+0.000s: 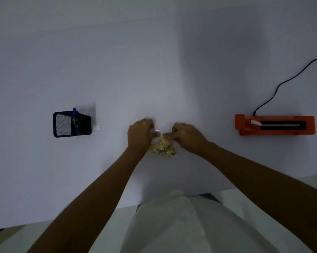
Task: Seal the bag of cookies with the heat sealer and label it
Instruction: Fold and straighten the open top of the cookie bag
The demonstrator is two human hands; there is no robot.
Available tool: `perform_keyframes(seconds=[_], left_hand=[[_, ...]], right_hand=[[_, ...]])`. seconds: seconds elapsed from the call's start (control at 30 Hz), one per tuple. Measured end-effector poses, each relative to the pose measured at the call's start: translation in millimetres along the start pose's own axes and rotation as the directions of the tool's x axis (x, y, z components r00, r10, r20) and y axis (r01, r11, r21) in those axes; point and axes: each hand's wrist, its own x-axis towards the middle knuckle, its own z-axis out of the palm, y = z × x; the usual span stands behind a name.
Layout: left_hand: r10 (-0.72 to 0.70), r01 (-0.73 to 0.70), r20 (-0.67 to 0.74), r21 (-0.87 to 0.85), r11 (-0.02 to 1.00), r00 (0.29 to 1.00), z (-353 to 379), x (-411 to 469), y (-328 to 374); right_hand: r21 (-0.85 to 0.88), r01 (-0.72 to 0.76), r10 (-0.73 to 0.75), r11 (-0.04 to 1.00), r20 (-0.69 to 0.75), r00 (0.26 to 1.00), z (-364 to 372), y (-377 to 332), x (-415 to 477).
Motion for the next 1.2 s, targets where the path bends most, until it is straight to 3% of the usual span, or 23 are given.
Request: perform_keyframes(seconds=[0.2, 0.5, 0.57, 0.63, 0.73, 0.8, 0.97, 1.1, 1.2], left_hand=[[-0.098, 0.099, 0.013, -0.067, 0.993, 0.995, 1.8, 2.0, -2.9], [-0.162, 0.165, 0.042, -0.078, 0.983, 0.986, 1.9, 9.2, -1.8], [-0.120, 0.121, 0.015, -0.087, 0.989, 0.993, 1.7, 7.3, -1.6], [0.031, -0.034, -0.034, -0.072, 0.997, 0.999, 3.7, 3.7, -3.1], [0.291, -0.292, -0.041, -0.014, 0.956, 0.956, 8.6, 1.9, -8.2], [0.385, -0.385, 0.006, -0.014, 0.923, 0.923, 10.9, 5.5, -11.5], [0.350, -0.351, 0.052, 0.029, 0.936, 0.935, 7.5, 8.8, -11.3], [0.336, -0.337, 0.042, 0.042, 0.940, 0.941, 3.5, 7.5, -8.8], [0.336, -0.337, 0.049, 0.036, 0.941, 0.941, 2.2, 8.6, -8.6]], right_hand=[[0.008, -0.148, 0.148, 0.989, -0.037, 0.988, -5.0, -7.7, -0.3], [0.057, -0.247, 0.250, 0.967, -0.069, 0.966, 0.0, -12.1, -1.0], [0.085, -0.258, 0.264, 0.962, -0.073, 0.962, 2.0, -11.3, -1.1], [0.112, -0.257, 0.266, 0.960, -0.077, 0.961, 2.7, -10.8, -1.4], [0.146, -0.255, 0.268, 0.956, -0.079, 0.960, 1.4, -11.6, -1.3], [0.158, -0.251, 0.267, 0.955, -0.090, 0.959, 1.2, -11.2, -1.0], [0.203, -0.267, 0.295, 0.942, -0.124, 0.947, 4.9, -9.9, -0.1], [0.228, -0.115, 0.172, 0.967, -0.246, 0.954, 6.5, -10.4, 3.1], [0.435, -0.081, 0.214, 0.897, -0.266, 0.940, 2.2, -19.6, 9.8]])
